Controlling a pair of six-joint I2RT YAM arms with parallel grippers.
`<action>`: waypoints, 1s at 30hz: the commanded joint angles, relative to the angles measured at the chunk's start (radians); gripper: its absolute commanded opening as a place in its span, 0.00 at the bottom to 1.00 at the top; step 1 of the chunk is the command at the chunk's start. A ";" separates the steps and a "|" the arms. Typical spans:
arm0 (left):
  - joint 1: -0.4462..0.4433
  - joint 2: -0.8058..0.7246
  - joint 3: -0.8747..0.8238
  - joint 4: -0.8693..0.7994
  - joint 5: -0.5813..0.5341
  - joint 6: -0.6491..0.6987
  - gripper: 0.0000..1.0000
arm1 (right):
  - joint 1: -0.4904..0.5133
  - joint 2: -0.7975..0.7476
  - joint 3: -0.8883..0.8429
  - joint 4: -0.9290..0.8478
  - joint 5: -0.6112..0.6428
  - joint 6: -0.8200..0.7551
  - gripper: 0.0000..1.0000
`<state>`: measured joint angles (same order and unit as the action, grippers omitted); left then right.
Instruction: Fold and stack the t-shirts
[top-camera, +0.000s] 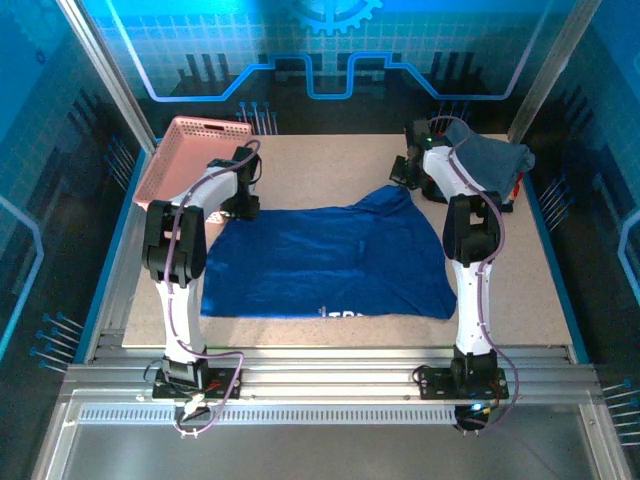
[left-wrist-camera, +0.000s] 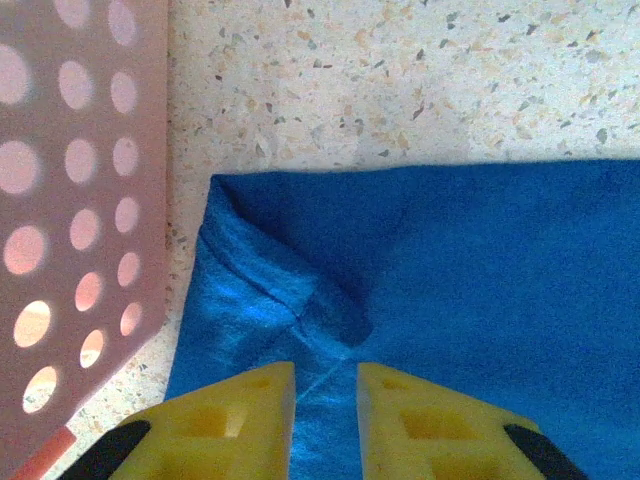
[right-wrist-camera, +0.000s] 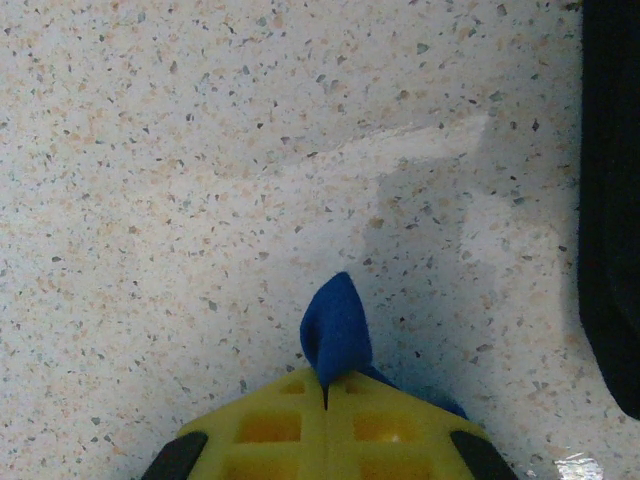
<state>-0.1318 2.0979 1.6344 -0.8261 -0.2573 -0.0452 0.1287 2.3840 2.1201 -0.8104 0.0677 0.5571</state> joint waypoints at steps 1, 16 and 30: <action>0.015 0.022 0.035 0.006 -0.012 0.010 0.26 | -0.003 0.014 -0.006 -0.015 -0.007 -0.013 0.00; 0.016 0.077 0.051 0.006 -0.034 -0.001 0.24 | -0.007 0.028 0.010 -0.024 -0.023 -0.020 0.00; 0.016 0.096 0.061 0.015 -0.032 -0.005 0.01 | -0.008 0.030 0.013 -0.030 -0.029 -0.020 0.00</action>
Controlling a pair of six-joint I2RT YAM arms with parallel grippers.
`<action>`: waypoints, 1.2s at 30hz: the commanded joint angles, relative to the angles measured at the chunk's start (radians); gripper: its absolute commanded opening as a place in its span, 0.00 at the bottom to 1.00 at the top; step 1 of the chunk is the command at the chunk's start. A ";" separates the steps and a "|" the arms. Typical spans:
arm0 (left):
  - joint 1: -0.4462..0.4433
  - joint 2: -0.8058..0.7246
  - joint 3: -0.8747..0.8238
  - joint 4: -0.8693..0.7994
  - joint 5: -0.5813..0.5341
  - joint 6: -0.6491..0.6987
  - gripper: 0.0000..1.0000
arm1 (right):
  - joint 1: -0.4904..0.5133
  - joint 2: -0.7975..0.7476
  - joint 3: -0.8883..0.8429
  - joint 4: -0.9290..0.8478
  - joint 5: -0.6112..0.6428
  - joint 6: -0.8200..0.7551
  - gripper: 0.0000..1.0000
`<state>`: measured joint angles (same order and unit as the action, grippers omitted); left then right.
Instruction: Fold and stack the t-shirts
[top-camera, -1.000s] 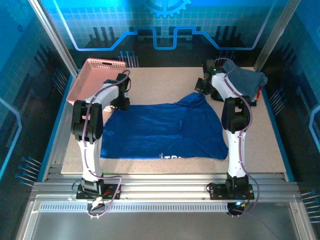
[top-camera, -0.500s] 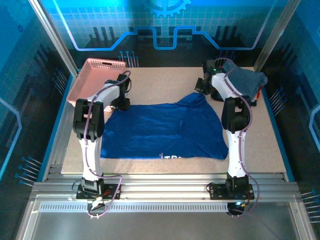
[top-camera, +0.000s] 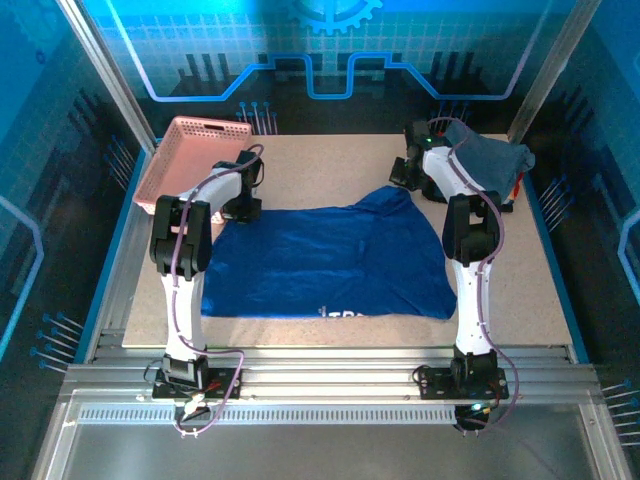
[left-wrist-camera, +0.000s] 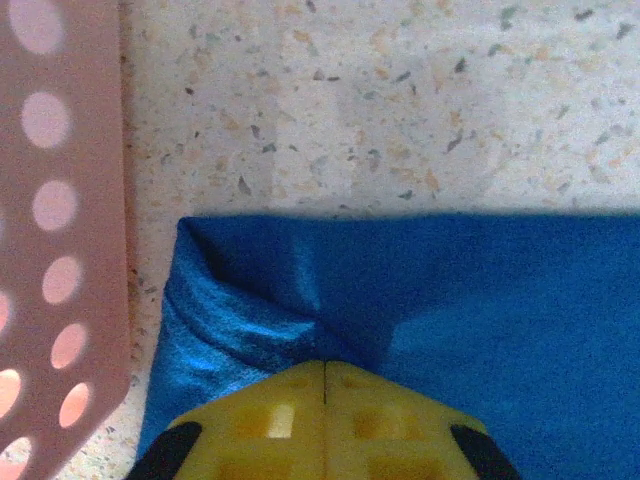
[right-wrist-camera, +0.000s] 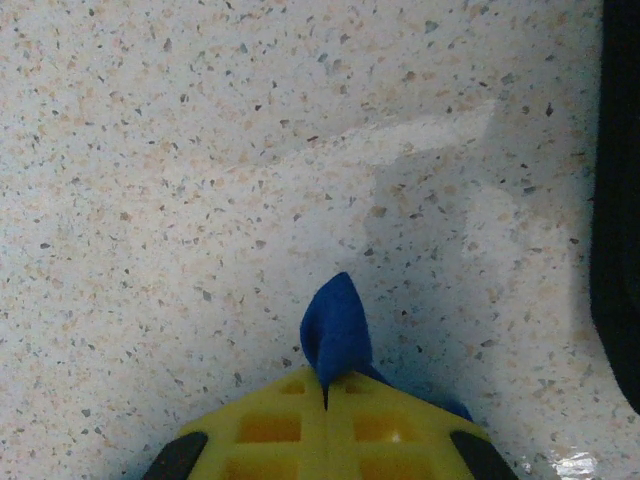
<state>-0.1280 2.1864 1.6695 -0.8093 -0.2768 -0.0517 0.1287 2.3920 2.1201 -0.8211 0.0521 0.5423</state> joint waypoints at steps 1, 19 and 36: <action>0.013 0.005 0.025 -0.002 -0.015 0.003 0.00 | -0.009 0.023 0.012 -0.020 -0.015 -0.004 0.00; 0.031 -0.185 -0.022 0.009 0.031 0.071 0.00 | -0.008 0.010 0.023 -0.003 -0.036 0.024 0.00; 0.051 -0.302 -0.095 0.025 0.086 0.079 0.00 | -0.006 -0.036 0.035 0.008 -0.045 0.031 0.00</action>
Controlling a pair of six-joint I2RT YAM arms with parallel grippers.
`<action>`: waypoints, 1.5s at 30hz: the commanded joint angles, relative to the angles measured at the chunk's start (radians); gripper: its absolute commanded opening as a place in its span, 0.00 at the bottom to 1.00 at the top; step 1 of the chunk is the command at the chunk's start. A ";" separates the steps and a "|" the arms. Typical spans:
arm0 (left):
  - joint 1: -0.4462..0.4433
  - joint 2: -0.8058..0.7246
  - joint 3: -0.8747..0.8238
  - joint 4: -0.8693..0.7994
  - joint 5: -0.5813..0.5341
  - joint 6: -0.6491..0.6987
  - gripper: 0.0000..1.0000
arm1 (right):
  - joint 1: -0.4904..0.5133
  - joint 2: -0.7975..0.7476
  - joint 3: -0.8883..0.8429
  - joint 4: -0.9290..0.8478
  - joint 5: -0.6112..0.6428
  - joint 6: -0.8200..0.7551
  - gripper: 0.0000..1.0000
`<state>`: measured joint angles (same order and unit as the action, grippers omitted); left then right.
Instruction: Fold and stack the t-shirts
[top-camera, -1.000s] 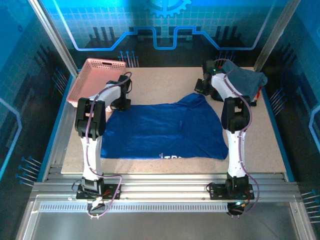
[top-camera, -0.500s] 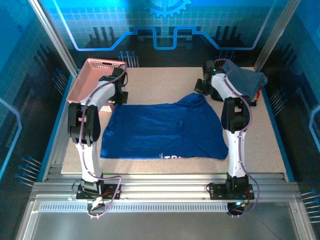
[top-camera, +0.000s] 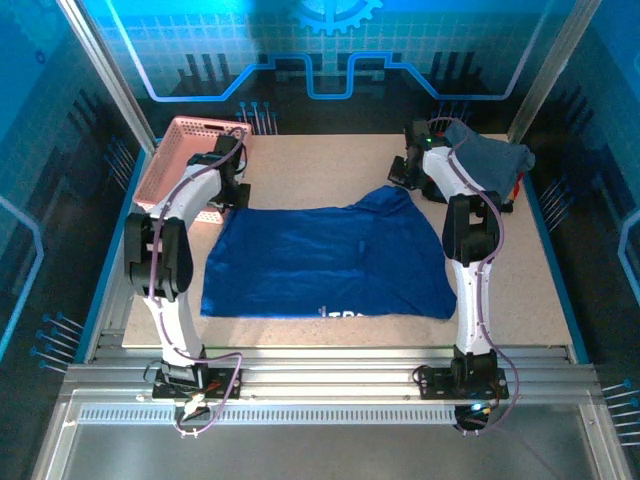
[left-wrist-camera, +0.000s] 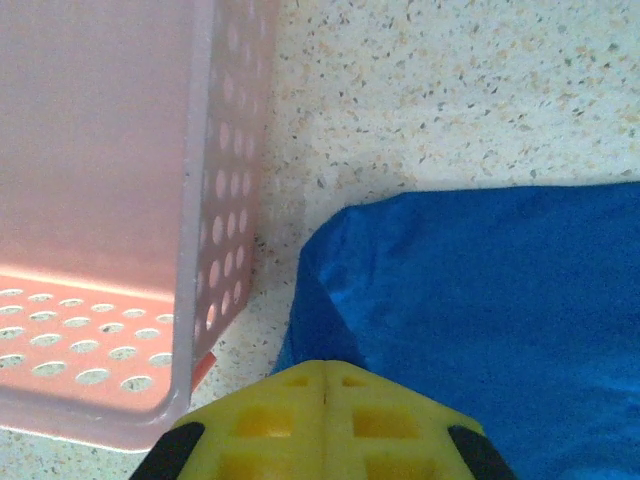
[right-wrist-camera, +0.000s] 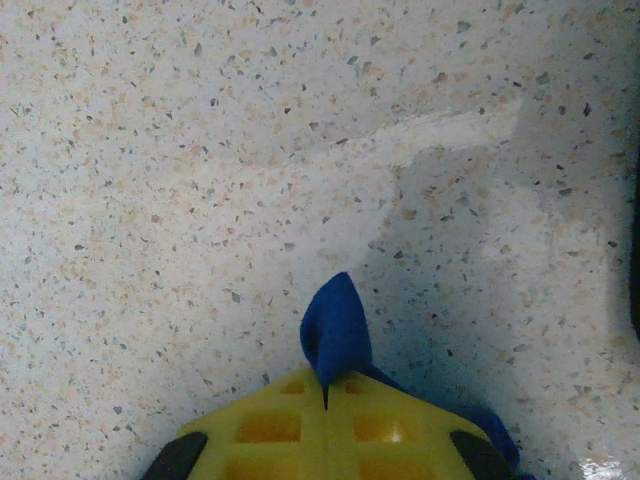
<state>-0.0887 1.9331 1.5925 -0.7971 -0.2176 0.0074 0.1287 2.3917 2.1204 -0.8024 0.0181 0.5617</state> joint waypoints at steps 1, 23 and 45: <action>0.011 -0.053 -0.021 0.013 0.027 0.020 0.00 | -0.006 -0.038 0.034 -0.012 -0.010 0.014 0.00; 0.101 -0.308 -0.159 0.067 0.117 0.105 0.00 | -0.003 -0.407 -0.157 -0.098 0.066 -0.020 0.00; 0.184 -0.529 -0.470 0.135 0.174 0.105 0.00 | 0.041 -0.804 -0.688 -0.129 0.114 0.089 0.00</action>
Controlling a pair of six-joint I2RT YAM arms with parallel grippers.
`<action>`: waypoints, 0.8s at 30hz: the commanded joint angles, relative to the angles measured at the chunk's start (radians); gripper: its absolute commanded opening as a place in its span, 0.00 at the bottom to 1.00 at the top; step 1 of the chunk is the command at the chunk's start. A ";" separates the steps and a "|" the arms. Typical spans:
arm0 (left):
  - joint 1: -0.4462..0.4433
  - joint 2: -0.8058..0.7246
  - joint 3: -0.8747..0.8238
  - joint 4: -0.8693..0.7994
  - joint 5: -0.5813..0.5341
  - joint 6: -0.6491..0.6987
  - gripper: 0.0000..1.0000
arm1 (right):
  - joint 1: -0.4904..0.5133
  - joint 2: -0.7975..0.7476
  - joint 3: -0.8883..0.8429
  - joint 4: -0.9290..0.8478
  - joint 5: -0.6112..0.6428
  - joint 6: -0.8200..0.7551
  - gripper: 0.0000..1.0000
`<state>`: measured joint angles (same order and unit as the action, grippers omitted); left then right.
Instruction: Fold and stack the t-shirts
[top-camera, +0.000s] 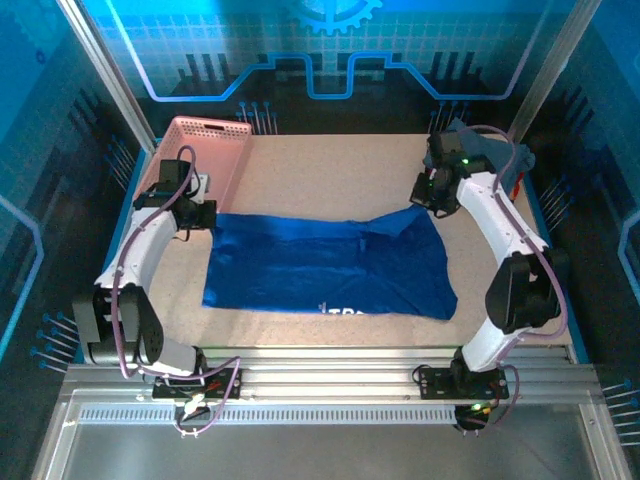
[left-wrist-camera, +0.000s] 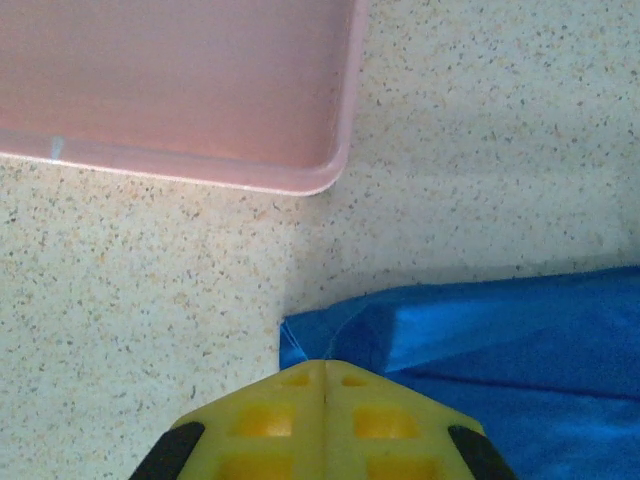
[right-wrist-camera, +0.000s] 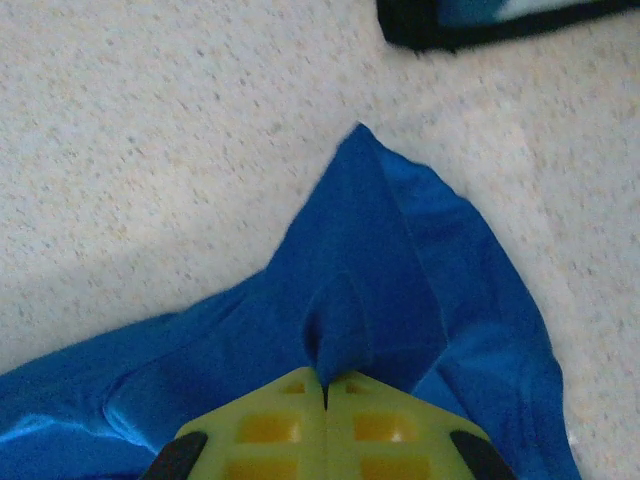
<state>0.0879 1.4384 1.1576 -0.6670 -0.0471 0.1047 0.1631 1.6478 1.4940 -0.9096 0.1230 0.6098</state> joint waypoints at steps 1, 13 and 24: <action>0.007 -0.047 -0.053 0.002 -0.007 0.004 0.00 | 0.007 -0.082 -0.095 -0.023 0.008 0.048 0.00; 0.006 -0.101 -0.228 0.019 -0.071 -0.046 0.00 | 0.008 -0.246 -0.346 -0.026 -0.041 0.114 0.00; -0.012 -0.093 -0.291 0.019 -0.134 -0.080 0.00 | 0.006 -0.325 -0.496 -0.020 -0.056 0.139 0.00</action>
<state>0.0830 1.3491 0.8833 -0.6445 -0.1444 0.0505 0.1635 1.3548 1.0306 -0.9157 0.0734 0.7265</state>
